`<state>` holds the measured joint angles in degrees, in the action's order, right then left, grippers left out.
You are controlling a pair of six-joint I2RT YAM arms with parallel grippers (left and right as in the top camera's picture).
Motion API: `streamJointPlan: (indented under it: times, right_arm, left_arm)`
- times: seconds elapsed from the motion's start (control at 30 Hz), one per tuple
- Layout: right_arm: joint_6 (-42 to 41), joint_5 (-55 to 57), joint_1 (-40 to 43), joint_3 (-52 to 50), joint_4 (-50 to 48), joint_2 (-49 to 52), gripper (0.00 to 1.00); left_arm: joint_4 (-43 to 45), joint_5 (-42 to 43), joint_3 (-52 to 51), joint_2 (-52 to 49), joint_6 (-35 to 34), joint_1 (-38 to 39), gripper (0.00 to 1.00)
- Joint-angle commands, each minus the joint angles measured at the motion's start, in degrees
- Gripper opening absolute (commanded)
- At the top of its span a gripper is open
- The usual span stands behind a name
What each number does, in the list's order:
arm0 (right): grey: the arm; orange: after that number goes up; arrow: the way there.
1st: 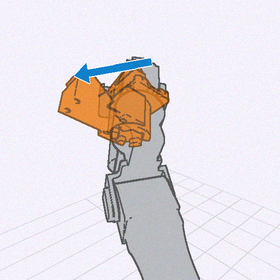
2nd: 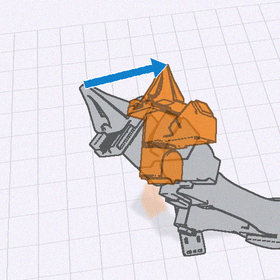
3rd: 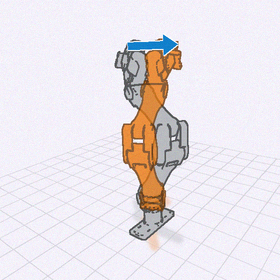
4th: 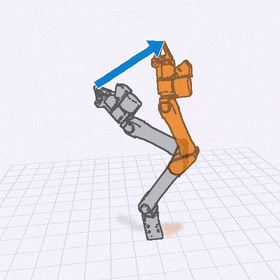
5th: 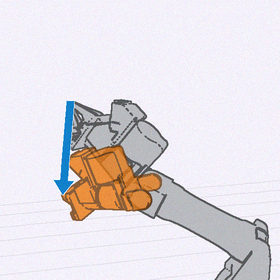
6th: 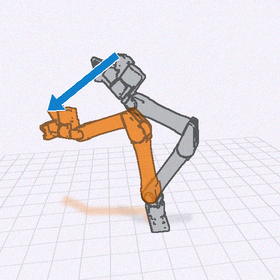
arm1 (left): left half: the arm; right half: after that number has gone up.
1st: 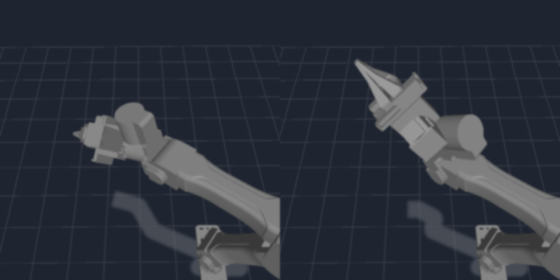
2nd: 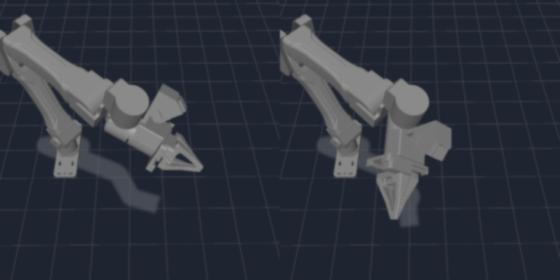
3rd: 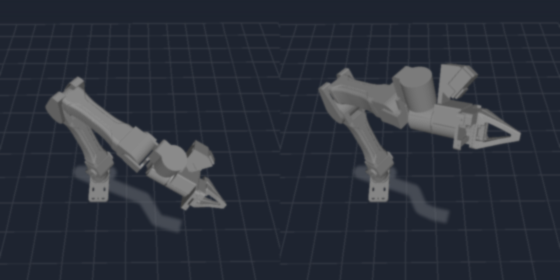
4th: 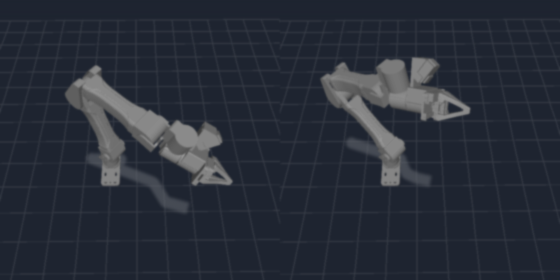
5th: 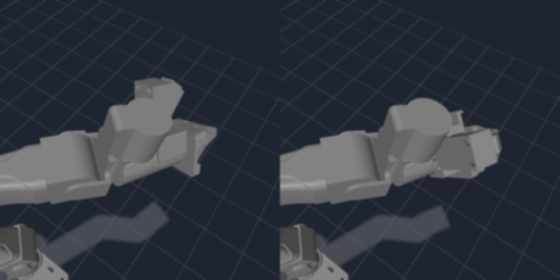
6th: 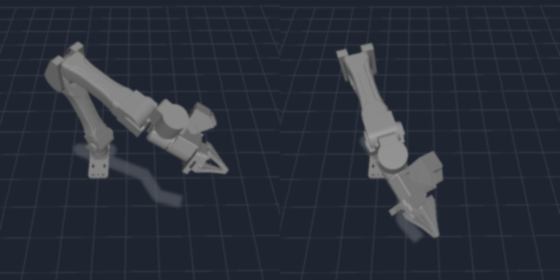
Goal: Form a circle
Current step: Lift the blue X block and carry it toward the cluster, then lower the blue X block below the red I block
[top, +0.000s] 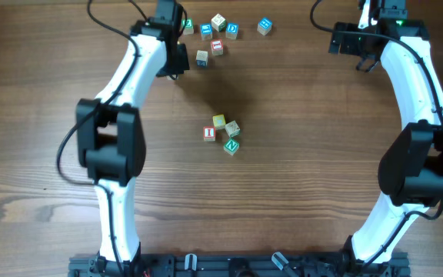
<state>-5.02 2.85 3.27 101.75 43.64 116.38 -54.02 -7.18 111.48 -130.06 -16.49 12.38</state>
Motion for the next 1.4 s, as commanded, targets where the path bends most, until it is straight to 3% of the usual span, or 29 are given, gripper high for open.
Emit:
streamJointPlan:
  times: [0.0, 0.07, 0.1, 0.23, 0.4, 0.6, 0.77, 0.97, 1.23, 1.37]
  right_arm:
    - [0.5, 0.57, 0.02, -0.11, -0.13, 0.85, 1.0]
    - [0.48, 0.57, 0.02, -0.11, -0.13, 0.85, 1.0]
    - [0.5, 0.57, 0.02, -0.11, -0.13, 0.85, 1.0]
    - [0.5, 0.57, 0.02, -0.11, -0.13, 0.85, 1.0]
    - [0.46, 0.57, 0.02, -0.09, -0.13, 0.85, 1.0]
    - [0.48, 0.57, 0.02, -0.09, -0.13, 0.85, 1.0]
    - [0.48, 0.57, 0.02, -0.11, -0.13, 0.85, 1.0]
    - [0.5, 0.57, 0.02, -0.11, -0.13, 0.85, 1.0]
    - [0.48, 0.57, 0.02, -0.11, -0.13, 0.85, 1.0]
    - [0.48, 0.57, 0.02, -0.09, -0.13, 0.85, 1.0]
  left_arm:
    - [-4.66, 4.33, 0.31, 13.62, 4.55, -0.17, 0.28]
    - [-8.2, 7.06, 0.31, 18.73, 4.83, -0.17, 0.27]
    - [-12.28, 12.68, 0.28, 23.39, 7.48, -0.17, 0.27]
    - [-23.43, 19.58, 0.28, 28.24, 11.23, 0.26, 0.26]
    - [-32.04, 19.52, -2.19, 28.44, 11.43, 4.66, 0.21]
    - [-31.98, 12.17, -14.56, 28.44, 1.53, 12.22, 0.22]
    - [-23.23, 11.17, -26.82, 28.44, -4.11, 19.04, 0.22]
    - [-8.39, 8.74, -38.1, 28.44, -4.39, 24.57, 0.24]
    - [4.87, 6.99, -47.82, 28.41, -5.18, 24.79, 0.27]
    - [9.51, 1.77, -49.81, 28.41, -5.2, 24.79, 0.27]
